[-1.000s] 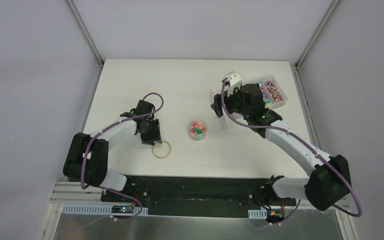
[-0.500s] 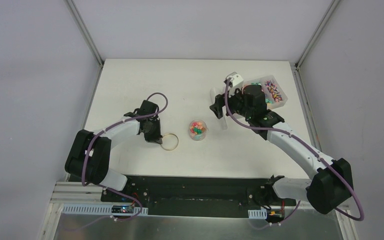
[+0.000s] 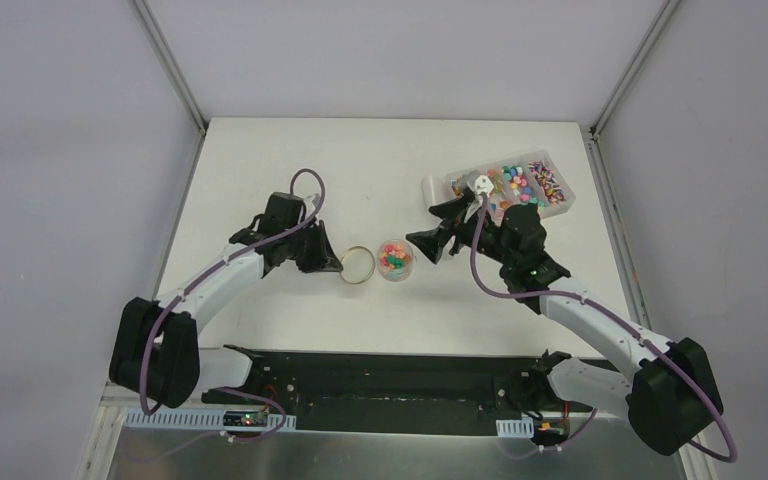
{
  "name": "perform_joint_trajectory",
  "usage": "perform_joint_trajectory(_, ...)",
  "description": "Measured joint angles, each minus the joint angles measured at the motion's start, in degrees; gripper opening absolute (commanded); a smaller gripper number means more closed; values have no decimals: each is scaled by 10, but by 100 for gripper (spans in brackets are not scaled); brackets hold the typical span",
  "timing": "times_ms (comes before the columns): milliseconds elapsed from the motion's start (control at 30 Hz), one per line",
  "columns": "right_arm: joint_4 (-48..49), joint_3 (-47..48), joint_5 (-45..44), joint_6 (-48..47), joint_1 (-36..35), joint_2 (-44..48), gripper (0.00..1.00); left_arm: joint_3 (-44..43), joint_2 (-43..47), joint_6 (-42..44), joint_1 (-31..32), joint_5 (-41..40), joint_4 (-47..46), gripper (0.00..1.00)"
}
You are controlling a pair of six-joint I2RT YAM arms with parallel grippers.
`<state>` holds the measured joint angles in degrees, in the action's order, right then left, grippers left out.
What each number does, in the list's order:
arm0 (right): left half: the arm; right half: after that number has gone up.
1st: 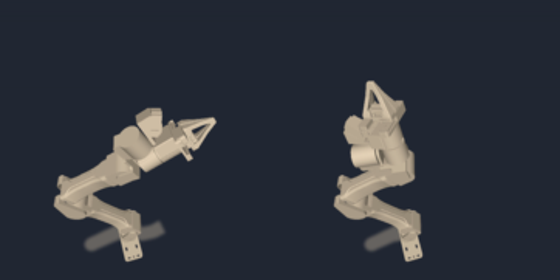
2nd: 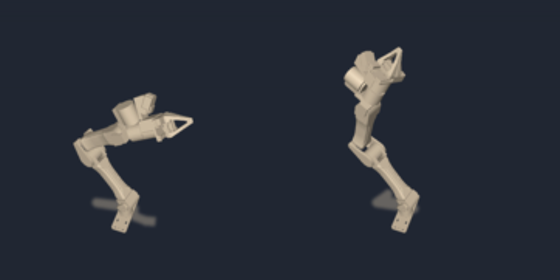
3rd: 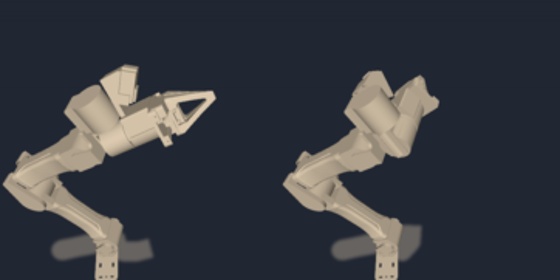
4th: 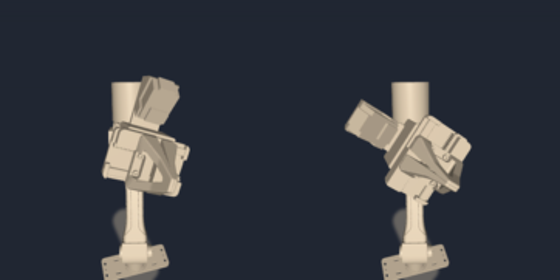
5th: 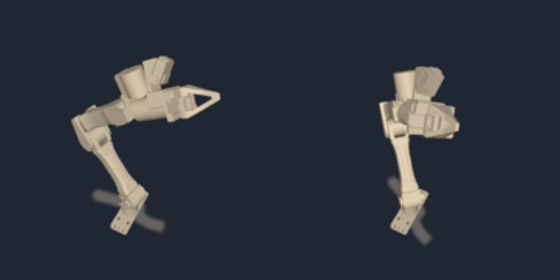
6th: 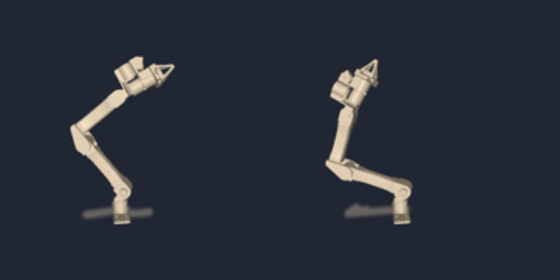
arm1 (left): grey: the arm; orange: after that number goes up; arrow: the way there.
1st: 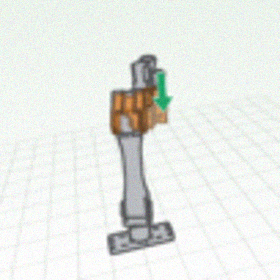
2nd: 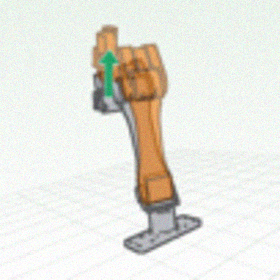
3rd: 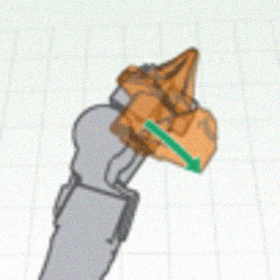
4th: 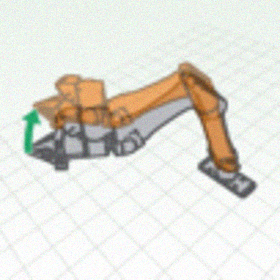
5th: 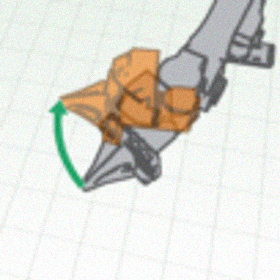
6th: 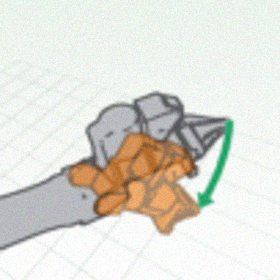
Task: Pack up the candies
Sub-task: Pick up the box lid from the center of the board.
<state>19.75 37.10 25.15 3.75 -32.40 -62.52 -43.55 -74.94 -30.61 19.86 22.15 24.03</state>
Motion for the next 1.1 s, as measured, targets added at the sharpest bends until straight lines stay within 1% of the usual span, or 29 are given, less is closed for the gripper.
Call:
perform_joint_trajectory(100, 44, -4, 18, 33, -1, -2, 95, 0, 38, -6, -1, 34, -18, 0)
perform_joint_trajectory(133, 61, -4, 24, 51, -1, -5, 96, 1, 50, -9, -1, 50, -33, 0)
perform_joint_trajectory(200, 85, 1, 38, 96, -1, -20, 100, 7, 75, -17, -1, 79, -69, 0)
perform_joint_trajectory(300, 100, 25, 60, 169, -1, -60, 100, 34, 125, -24, -1, 119, -145, 0)
perform_joint_trajectory(400, 123, 42, 79, 252, -5, -95, 100, 64, 175, -28, -1, 143, -221, 0)
perform_joint_trajectory(567, 196, 42, 108, 372, -14, -113, 100, 99, 232, -26, -1, 153, -328, 0)
perform_joint_trajectory(700, 265, 42, 136, 448, -21, -134, 100, 124, 251, -17, -1, 150, -402, 0)
perform_joint_trajectory(800, 308, 42, 152, 492, -31, -154, 100, 158, 257, -13, -1, 153, -483, 0)
perform_joint_trajectory(933, 337, 40, 172, 518, -47, -162, 100, 188, 260, -7, -1, 159, -564, 0)
perform_joint_trajectory(1100, 377, 40, 199, 550, -57, -172, 99, 191, 260, 7, -1, 186, -636, 0)
